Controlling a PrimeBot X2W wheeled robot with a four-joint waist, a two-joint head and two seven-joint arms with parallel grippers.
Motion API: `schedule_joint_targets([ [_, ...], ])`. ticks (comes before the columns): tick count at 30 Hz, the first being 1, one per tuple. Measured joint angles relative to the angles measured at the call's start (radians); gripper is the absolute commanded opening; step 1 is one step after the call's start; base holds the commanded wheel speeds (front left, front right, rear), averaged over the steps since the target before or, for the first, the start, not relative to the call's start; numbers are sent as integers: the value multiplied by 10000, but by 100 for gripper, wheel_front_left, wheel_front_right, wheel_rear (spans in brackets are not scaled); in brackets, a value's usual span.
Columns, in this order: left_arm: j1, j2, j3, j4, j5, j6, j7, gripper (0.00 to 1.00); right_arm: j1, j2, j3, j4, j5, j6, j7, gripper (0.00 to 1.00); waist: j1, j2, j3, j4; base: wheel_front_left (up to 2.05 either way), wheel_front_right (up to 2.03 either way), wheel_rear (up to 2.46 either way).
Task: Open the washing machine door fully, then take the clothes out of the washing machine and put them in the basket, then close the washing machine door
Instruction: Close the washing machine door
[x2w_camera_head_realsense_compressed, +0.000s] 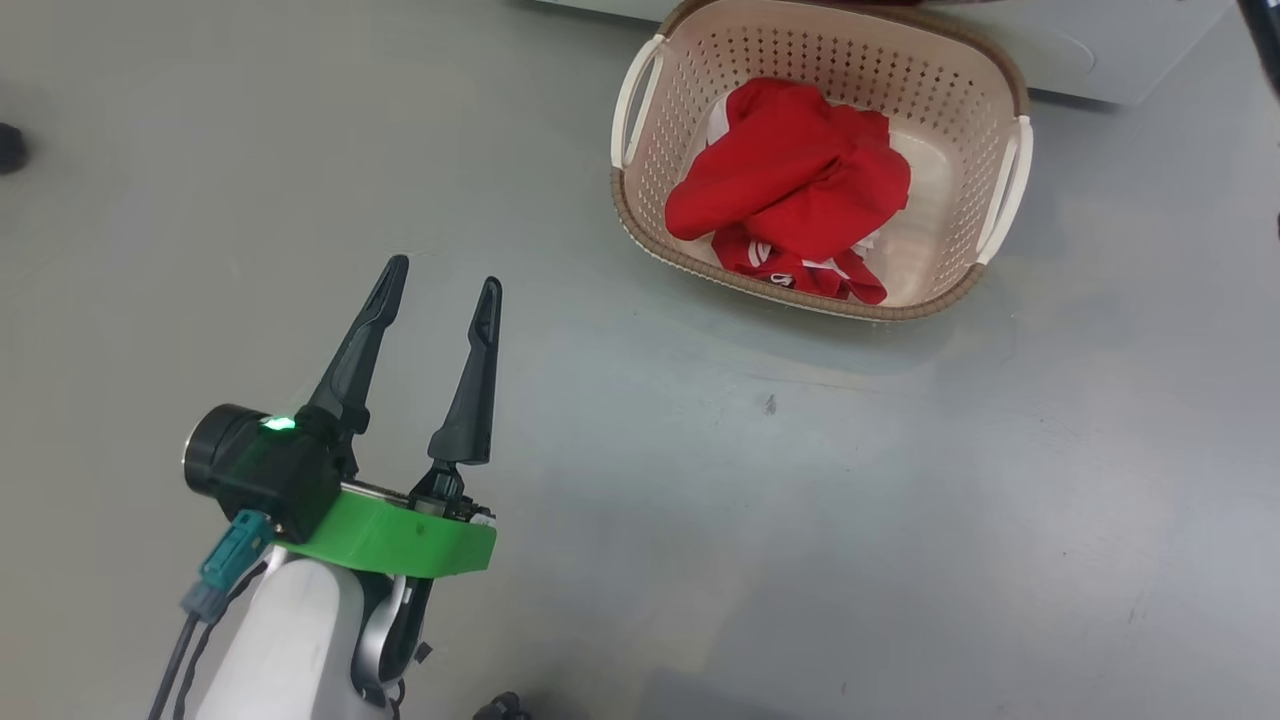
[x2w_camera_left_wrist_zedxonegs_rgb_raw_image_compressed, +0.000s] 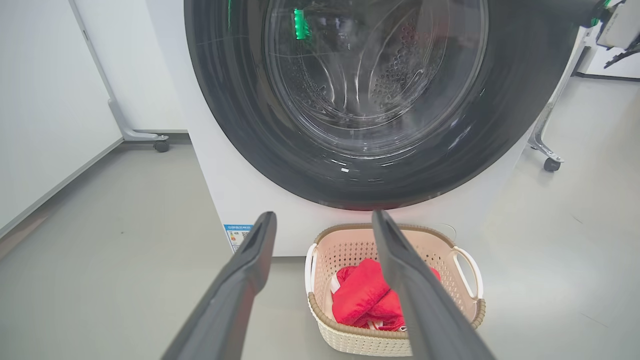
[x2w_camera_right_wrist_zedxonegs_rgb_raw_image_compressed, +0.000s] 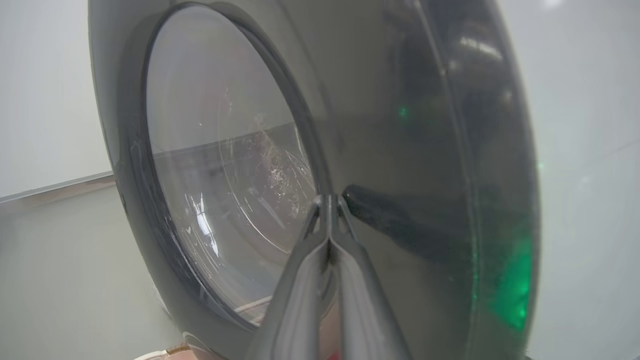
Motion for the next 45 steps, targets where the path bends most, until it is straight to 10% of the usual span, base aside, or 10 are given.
schedule_joint_targets([
  [23,-298,-59,27,184,-309,2,0,100,-298,593,-226,1661,508,-10,-995,0,0,0,-5,208,0,0,0],
  [45,85,-33,709,614,454,10,0,100,3254,1189,-238,1595,1256,-10,-2119,0,0,0,-1342,-1206,0,0,0],
])
